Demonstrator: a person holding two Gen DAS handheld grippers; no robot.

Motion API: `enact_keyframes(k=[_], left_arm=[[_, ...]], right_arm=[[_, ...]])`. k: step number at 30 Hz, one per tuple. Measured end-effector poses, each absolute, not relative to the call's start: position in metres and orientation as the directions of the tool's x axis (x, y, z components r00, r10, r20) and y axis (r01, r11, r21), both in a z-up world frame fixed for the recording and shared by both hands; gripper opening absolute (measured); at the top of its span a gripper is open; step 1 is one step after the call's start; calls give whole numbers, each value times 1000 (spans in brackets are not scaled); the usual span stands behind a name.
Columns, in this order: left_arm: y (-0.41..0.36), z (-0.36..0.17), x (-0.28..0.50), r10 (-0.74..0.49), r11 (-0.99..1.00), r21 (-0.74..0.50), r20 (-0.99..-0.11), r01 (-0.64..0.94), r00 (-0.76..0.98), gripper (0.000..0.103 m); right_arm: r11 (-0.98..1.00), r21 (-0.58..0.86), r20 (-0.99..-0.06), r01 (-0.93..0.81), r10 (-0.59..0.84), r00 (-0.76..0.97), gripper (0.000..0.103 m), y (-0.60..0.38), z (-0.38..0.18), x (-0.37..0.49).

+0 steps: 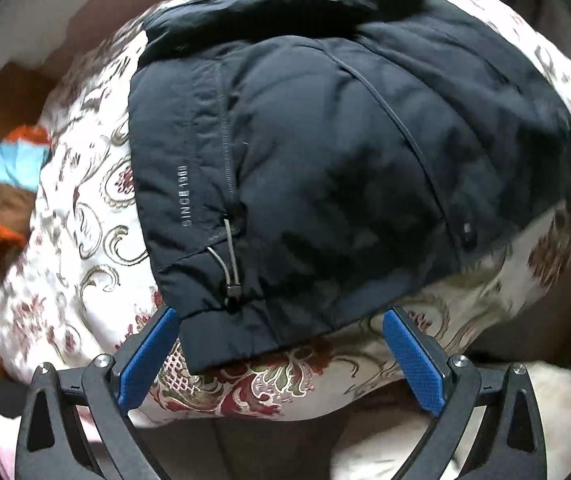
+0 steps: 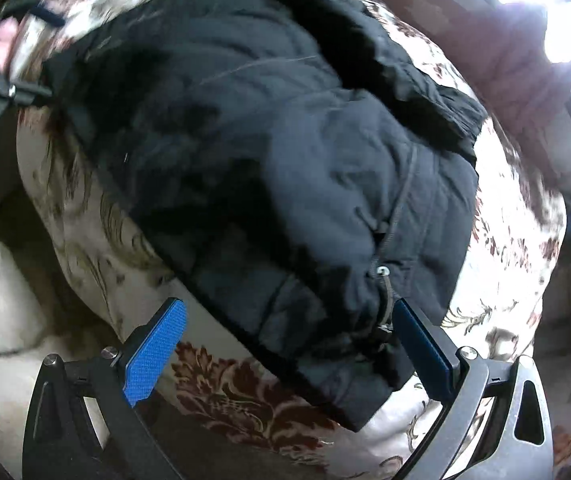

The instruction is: Fold large clothes

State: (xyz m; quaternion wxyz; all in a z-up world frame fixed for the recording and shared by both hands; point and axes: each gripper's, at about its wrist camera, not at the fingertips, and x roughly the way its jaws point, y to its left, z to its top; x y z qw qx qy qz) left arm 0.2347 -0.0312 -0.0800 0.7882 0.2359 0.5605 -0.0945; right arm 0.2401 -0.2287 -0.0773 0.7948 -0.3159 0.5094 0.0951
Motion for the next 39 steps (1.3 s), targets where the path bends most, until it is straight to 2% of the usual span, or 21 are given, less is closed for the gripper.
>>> enact_keyframes(k=[8, 14, 24, 25, 26, 27, 28, 31, 32, 34, 36, 39], left_arm=[[-42, -117, 210, 213, 772, 412, -885, 484, 413, 102], [-45, -142, 205, 272, 739, 464, -869, 488, 414, 102], [-50, -152, 207, 304, 729, 500, -849, 468, 433, 102], [-51, -156, 206, 305, 721, 507, -844, 472, 441, 102], [-53, -159, 205, 310, 707, 520, -837, 479, 451, 102], [-54, -161, 203, 313, 694, 531, -830, 485, 462, 102], [-56, -162, 202, 313, 687, 538, -826, 489, 470, 102], [-59, -165, 200, 303, 670, 546, -820, 504, 485, 102], [-60, -167, 200, 301, 666, 544, -822, 510, 484, 102], [-60, -171, 201, 299, 660, 541, -826, 521, 478, 102], [-60, -175, 201, 302, 653, 544, -825, 527, 478, 102], [-62, -176, 204, 304, 647, 550, -821, 528, 483, 102]], right_arm=[[656, -544, -820, -522, -284, 498, 101, -223, -123, 232], [534, -644, -762, -548, -383, 522, 101, -221, -158, 233], [553, -679, -725, -483, -402, 559, 98, -216, -163, 228], [572, -672, -728, -470, -394, 561, 95, -220, -159, 231], [593, -664, -730, -455, -387, 563, 84, -221, -154, 233], [625, -651, -735, -431, -378, 563, 78, -223, -146, 236], [647, -635, -745, -423, -368, 556, 78, -225, -140, 238], [704, -583, -775, -405, -332, 537, 67, -227, -123, 245], [732, -560, -784, -388, -316, 534, 59, -228, -115, 247], [772, -526, -794, -357, -294, 533, 54, -234, -100, 254], [814, -481, -805, -327, -262, 532, 43, -237, -83, 263], [879, -376, -841, -291, -192, 507, 33, -243, -64, 287]])
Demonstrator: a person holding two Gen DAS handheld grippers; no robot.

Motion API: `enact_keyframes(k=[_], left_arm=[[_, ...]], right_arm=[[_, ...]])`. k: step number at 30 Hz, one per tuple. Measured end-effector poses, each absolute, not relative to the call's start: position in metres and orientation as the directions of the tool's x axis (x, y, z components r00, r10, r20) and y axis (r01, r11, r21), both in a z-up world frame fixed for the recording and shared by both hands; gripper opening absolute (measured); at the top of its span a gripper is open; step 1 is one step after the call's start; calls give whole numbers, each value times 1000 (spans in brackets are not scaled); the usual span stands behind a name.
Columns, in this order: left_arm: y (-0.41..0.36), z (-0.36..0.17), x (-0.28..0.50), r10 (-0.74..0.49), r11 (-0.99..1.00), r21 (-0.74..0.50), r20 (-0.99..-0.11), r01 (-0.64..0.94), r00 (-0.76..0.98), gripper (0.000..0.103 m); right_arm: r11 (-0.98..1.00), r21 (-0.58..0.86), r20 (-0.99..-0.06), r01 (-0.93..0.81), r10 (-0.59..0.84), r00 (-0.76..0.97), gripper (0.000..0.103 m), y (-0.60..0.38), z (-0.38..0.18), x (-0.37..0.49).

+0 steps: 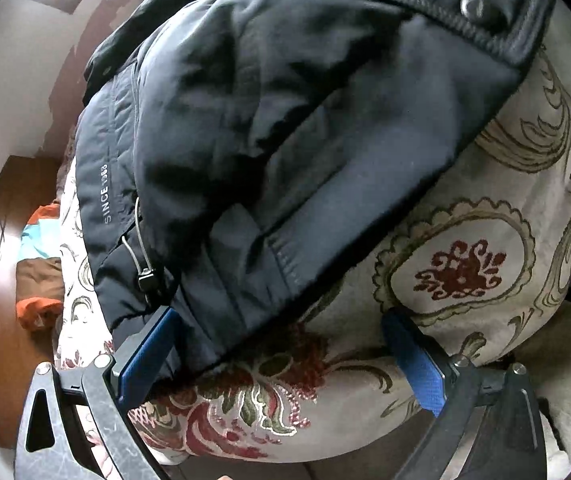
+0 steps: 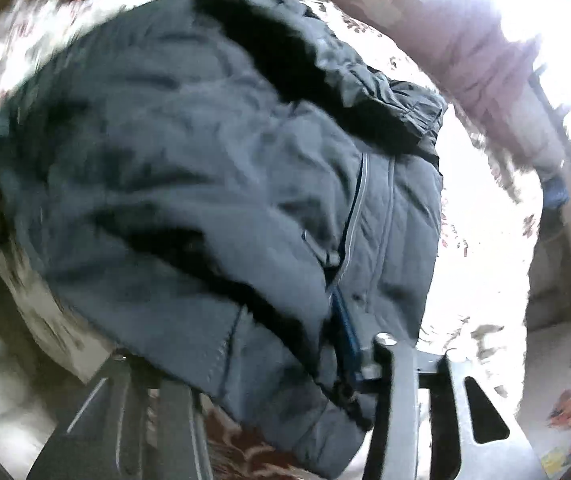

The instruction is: Fold large clothes

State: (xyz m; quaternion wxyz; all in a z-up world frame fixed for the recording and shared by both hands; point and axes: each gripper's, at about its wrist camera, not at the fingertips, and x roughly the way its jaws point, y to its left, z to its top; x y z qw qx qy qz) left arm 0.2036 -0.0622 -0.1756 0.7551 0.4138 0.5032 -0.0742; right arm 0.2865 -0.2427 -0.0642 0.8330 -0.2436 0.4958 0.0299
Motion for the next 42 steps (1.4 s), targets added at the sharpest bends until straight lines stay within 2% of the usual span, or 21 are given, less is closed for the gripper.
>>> enact_keyframes(k=[9, 13, 18, 24, 29, 31, 33, 34, 36, 39, 42], left_arm=[[-67, -166, 204, 303, 651, 559, -812, 514, 499, 102], [-66, -156, 212, 326, 641, 601, -776, 477, 539, 102], [-60, -133, 222, 395, 647, 679, -688, 347, 609, 102], [-45, -108, 243, 409, 680, 682, -659, 271, 631, 101], [-37, -74, 258, 352, 717, 642, -670, 272, 653, 98], [-33, -62, 265, 316, 744, 604, -694, 286, 646, 91], [-33, -50, 270, 273, 771, 557, -726, 308, 631, 74], [-34, -44, 272, 248, 786, 529, -745, 321, 619, 69], [-35, -36, 277, 215, 806, 485, -773, 338, 597, 50], [-32, -23, 293, 170, 841, 419, -807, 344, 566, 34], [-24, -12, 315, 139, 876, 362, -823, 320, 550, 30]], right_arm=[[975, -122, -897, -186, -28, 440, 33, -266, -32, 352], [988, -48, -909, -149, 19, 417, 31, -272, -28, 367], [994, 13, -913, -109, 57, 405, 30, -282, -24, 377], [995, 55, -909, -83, 84, 409, 28, -289, -13, 381], [994, 96, -884, -44, 106, 455, 26, -296, 6, 393], [993, 110, -874, -36, 114, 473, 25, -299, 14, 400], [993, 114, -866, -36, 117, 486, 24, -299, 19, 406], [993, 115, -862, -39, 119, 492, 24, -298, 22, 408], [993, 112, -854, -47, 120, 505, 23, -297, 27, 414], [992, 119, -846, -44, 125, 518, 22, -297, 32, 419], [989, 144, -839, -28, 137, 526, 22, -302, 34, 427]])
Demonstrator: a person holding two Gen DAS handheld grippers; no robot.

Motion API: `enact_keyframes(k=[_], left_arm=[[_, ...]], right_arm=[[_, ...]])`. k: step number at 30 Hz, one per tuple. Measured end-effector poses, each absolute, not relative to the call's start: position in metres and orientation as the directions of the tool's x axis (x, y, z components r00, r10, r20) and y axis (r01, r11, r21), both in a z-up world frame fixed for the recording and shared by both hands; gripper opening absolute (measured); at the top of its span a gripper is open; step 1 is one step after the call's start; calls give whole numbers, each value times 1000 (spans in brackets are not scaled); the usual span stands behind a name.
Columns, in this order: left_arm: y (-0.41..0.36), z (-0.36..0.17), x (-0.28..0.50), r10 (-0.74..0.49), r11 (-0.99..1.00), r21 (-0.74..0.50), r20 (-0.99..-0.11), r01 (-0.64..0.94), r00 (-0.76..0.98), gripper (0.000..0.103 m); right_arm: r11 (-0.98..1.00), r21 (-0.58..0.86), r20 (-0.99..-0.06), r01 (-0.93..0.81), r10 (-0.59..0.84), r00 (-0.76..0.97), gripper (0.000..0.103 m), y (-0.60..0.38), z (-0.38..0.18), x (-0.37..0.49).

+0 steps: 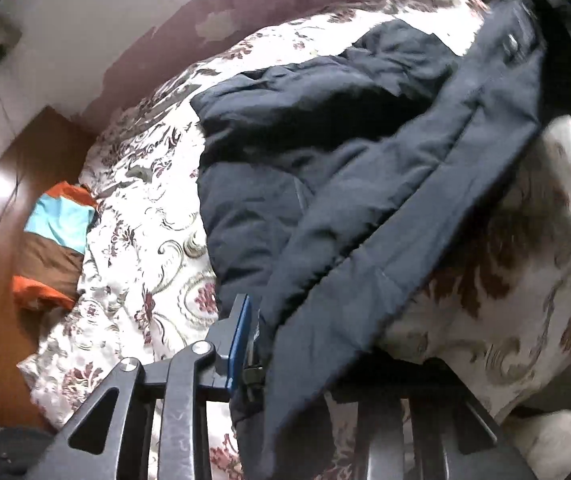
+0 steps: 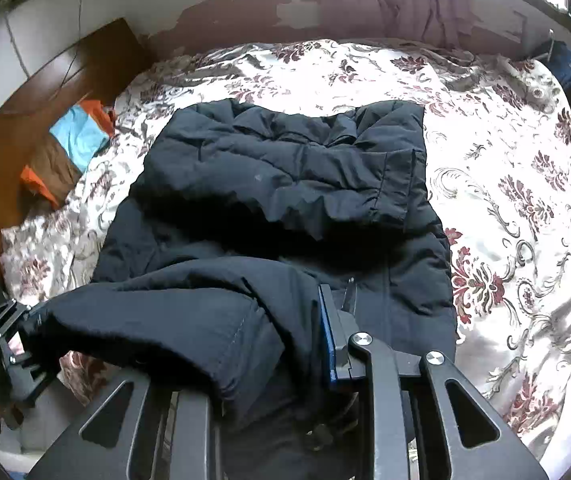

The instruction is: Fold large clothes

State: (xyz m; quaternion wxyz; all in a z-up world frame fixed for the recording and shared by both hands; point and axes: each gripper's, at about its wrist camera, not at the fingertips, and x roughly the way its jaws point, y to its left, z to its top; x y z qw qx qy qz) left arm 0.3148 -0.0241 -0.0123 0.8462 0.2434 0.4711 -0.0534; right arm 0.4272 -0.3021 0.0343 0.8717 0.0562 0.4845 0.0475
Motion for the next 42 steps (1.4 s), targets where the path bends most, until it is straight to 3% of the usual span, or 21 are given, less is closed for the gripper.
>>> enact_keyframes(k=[7, 11, 15, 21, 29, 36, 42], left_arm=[[-7, 8, 365, 83, 944, 240, -839, 228, 538, 27], [-8, 12, 382, 89, 943, 250, -827, 221, 556, 27], [-13, 14, 393, 93, 934, 266, -824, 238, 558, 17], [-14, 25, 410, 85, 938, 259, -815, 229, 573, 11], [-21, 52, 447, 51, 939, 259, -757, 226, 652, 10], [-26, 72, 521, -43, 953, 175, -734, 249, 678, 9], [-33, 68, 584, -58, 939, 194, -725, 284, 686, 9]], right_arm=[[989, 146, -821, -21, 133, 556, 21, -305, 38, 438], [988, 155, -808, -18, 137, 572, 21, -306, 38, 444], [983, 182, -797, -8, 152, 584, 19, -310, 39, 451], [981, 191, -772, -29, 168, 613, 17, -315, 45, 463], [978, 207, -734, 21, 141, 665, 16, -328, 61, 488], [969, 223, -714, 105, 90, 694, 16, -342, 69, 541], [964, 229, -719, 135, 74, 691, 16, -345, 66, 605]])
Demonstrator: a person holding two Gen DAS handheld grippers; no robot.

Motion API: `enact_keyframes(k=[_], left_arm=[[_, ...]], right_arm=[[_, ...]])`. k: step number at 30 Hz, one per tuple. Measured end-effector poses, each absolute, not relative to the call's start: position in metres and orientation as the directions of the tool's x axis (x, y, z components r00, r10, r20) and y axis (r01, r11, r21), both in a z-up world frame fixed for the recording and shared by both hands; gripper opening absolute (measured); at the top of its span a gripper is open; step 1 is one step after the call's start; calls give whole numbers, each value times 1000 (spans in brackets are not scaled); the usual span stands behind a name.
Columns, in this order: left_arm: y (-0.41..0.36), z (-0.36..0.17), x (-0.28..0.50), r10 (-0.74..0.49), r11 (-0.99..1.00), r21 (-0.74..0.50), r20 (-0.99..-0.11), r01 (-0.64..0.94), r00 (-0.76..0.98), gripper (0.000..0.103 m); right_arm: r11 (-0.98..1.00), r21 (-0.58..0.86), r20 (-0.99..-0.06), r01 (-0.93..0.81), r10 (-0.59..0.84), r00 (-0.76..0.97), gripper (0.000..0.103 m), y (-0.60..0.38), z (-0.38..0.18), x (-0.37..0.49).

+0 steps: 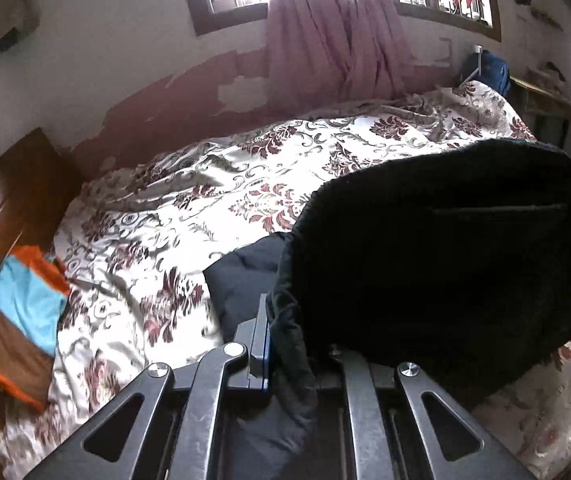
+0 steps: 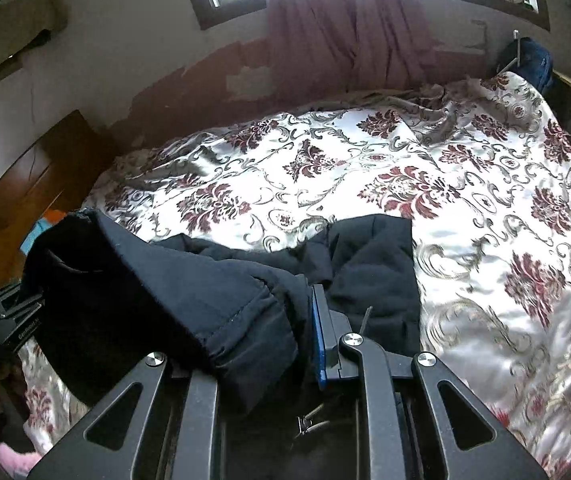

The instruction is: Fold large clothes

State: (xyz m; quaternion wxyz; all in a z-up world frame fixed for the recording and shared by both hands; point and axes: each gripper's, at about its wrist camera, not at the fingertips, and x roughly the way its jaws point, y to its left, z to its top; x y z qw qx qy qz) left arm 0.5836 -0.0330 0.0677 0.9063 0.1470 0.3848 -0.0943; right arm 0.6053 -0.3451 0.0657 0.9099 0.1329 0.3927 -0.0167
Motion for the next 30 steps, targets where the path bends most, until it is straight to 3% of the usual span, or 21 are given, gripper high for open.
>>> enact_keyframes(k=[6, 20, 30], left_arm=[[-30, 47, 641, -87, 956, 112, -775, 271, 626, 9], [-32, -15, 718, -105, 959, 50, -852, 279, 513, 12], [-22, -7, 727, -130, 971, -4, -850, 240, 510, 23]], right_arm=[[969, 192, -741, 155, 40, 670, 16, -347, 48, 657], [977, 116, -799, 177, -14, 601, 20, -346, 5, 718], [975, 106, -725, 194, -58, 686, 57, -359, 18, 710]])
